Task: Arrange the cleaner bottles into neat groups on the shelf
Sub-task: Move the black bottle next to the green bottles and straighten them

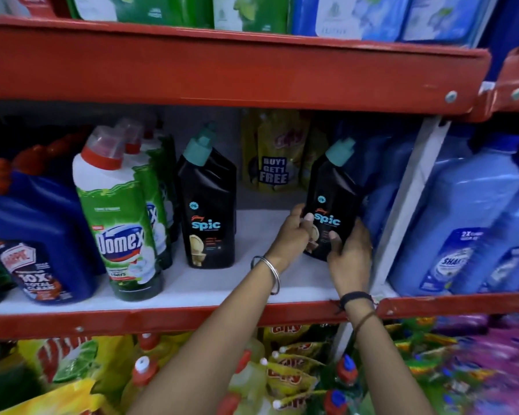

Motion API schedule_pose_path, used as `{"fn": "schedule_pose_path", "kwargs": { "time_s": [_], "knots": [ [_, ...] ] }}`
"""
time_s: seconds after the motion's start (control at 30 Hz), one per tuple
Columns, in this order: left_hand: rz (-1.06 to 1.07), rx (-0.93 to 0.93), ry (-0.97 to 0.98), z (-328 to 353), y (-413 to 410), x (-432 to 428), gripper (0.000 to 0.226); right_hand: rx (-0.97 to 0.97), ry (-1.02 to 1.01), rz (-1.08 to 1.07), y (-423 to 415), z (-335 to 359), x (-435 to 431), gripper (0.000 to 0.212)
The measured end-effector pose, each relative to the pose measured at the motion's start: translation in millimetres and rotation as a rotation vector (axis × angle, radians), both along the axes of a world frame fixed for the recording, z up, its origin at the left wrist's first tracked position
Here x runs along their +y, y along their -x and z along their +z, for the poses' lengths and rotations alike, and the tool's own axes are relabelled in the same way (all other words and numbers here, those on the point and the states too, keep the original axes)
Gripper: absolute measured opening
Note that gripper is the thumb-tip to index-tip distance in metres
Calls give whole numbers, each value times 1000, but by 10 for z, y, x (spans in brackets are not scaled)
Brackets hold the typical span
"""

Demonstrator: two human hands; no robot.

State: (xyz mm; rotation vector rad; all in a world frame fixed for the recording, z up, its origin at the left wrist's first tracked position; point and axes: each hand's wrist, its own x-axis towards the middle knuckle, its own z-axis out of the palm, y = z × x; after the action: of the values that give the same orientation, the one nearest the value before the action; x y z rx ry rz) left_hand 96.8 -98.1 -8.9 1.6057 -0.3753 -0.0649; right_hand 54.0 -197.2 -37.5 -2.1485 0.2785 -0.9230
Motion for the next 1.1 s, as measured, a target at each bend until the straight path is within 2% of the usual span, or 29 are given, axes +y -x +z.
{"fn": "schedule_pose_path", "kwargs": {
  "time_s": [0.27, 0.5, 0.63, 0.9, 1.1],
  "knots": [
    [135, -4, 69, 101, 416, 394, 20, -92, -117, 204, 300, 73, 159, 46],
    [299, -247, -4, 137, 852, 1075, 31, -136, -235, 428, 574, 132, 737, 51],
    [411, -285, -39, 48, 959, 1411, 32, -105, -258, 514, 611, 133, 1071, 48],
    [578, -265, -81, -156, 984, 1717, 32, -25, -249, 573, 546, 73, 1451, 47],
    [569, -276, -36, -191, 990, 1765, 29, -43, -249, 552, 528, 12, 1509, 41]
  ]
}}
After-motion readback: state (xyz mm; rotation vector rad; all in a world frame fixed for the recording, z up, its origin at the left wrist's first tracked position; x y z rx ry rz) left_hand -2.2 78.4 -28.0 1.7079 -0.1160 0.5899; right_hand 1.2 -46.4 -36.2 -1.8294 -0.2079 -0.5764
